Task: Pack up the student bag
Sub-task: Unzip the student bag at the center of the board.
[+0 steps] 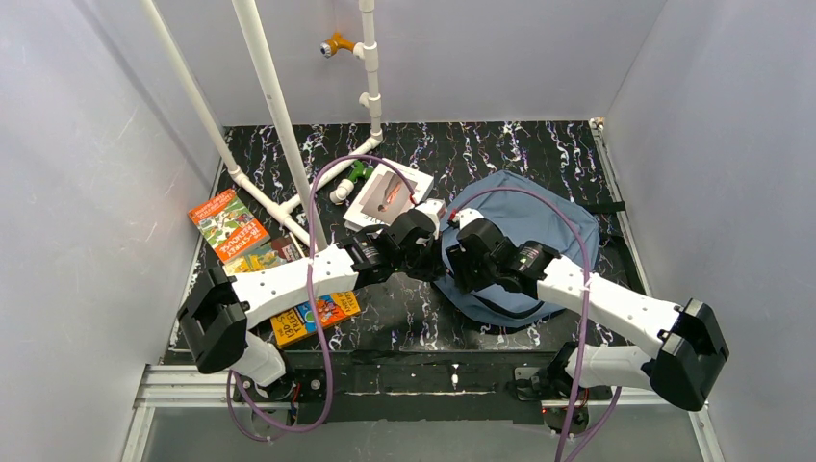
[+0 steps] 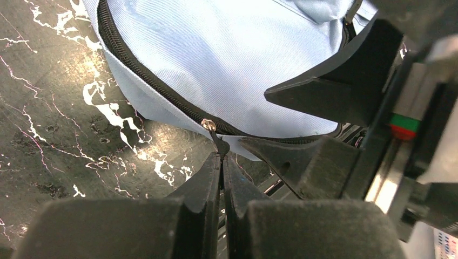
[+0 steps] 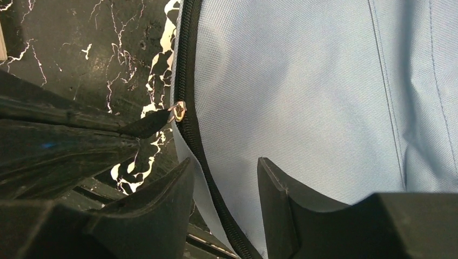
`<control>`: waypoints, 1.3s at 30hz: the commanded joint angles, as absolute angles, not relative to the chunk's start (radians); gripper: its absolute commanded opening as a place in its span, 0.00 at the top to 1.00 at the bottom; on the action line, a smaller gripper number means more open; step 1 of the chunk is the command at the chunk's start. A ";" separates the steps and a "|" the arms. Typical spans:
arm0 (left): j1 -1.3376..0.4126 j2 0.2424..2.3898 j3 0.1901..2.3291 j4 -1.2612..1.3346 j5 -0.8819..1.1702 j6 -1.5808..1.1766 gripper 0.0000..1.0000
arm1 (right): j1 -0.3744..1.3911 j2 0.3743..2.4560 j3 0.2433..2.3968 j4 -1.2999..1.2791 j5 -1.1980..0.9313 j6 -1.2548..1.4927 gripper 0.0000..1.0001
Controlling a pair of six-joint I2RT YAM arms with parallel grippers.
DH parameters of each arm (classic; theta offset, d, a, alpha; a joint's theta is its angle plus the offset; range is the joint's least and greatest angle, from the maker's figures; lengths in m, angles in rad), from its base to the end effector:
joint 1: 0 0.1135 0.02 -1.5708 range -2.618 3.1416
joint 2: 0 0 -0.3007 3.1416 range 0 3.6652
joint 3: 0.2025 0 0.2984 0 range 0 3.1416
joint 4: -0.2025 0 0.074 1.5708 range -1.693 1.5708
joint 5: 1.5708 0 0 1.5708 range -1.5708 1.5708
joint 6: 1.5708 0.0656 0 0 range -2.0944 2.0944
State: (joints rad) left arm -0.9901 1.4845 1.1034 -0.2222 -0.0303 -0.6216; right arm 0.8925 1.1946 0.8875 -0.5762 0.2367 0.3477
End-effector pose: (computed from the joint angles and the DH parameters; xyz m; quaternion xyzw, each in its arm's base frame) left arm 0.2226 -0.3356 0.2809 0.1552 0.8715 -0.3262 0.3317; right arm 0.1963 0.2191 0.2555 -0.2132 0.9111 0.1040 0.3370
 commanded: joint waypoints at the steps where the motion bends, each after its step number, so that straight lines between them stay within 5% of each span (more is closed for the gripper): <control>1: -0.986 1.411 1.110 -0.205 -0.047 -0.620 1.00 | 0.899 1.198 0.859 -0.546 0.293 0.342 0.46; 11: -0.986 1.391 1.092 -0.213 -0.067 -0.636 1.00 | 0.902 1.258 0.864 -0.572 0.486 0.403 0.68; 20: -0.986 1.386 1.101 -0.230 -0.101 -0.616 1.00 | 0.904 1.158 0.985 -0.888 0.410 0.543 0.43; 30: -0.965 1.408 1.110 -0.219 -0.090 -0.596 1.00 | 0.978 1.169 1.059 -1.131 0.303 0.466 0.40; 39: -0.965 1.388 1.110 -0.225 -0.070 -0.603 1.00 | 1.084 1.281 1.067 -1.100 0.479 0.524 0.40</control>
State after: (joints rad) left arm -0.9695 1.4399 1.0908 -0.2390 -0.0696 -0.6094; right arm 1.0321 1.2530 1.0176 -1.0977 0.3534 0.4835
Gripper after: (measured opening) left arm 0.013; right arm 0.603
